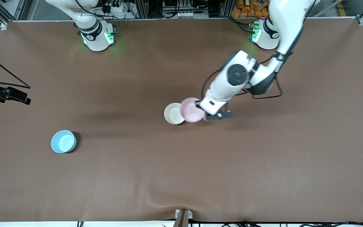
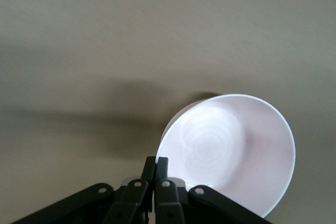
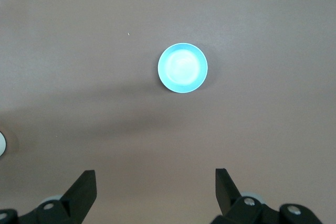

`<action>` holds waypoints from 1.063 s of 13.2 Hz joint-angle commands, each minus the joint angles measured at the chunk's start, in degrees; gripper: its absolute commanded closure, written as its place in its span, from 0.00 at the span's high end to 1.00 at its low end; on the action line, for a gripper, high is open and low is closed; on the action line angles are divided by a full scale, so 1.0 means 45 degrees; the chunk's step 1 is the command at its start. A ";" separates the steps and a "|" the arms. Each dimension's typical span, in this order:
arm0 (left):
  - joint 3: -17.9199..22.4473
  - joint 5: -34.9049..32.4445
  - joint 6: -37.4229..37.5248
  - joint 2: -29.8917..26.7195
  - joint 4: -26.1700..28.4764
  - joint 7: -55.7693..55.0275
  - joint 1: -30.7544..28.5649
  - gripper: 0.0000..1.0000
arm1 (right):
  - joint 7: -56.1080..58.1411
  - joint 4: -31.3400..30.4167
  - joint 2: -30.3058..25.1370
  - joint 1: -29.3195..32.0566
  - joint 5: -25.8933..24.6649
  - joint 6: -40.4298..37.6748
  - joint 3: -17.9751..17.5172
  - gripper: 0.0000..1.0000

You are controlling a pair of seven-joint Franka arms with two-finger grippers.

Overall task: Stack pink and blue bowls on white bowl
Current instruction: 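Carry the pink bowl with the left gripper over the white bowl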

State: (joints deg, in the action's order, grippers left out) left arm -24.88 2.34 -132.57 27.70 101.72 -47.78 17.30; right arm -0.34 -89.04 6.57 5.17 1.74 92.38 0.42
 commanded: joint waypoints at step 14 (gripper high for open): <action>0.0510 -0.1086 -0.1749 0.2398 -0.1316 -0.0984 0.1527 0.00 | 0.0017 -0.1814 0.1893 0.0355 -0.0132 0.3823 0.0004 1.00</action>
State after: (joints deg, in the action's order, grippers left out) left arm -23.21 -1.24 -139.27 36.81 97.23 -50.45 23.21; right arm -0.34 -97.32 11.72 6.23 1.67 106.76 0.86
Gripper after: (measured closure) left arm 0.978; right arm 0.000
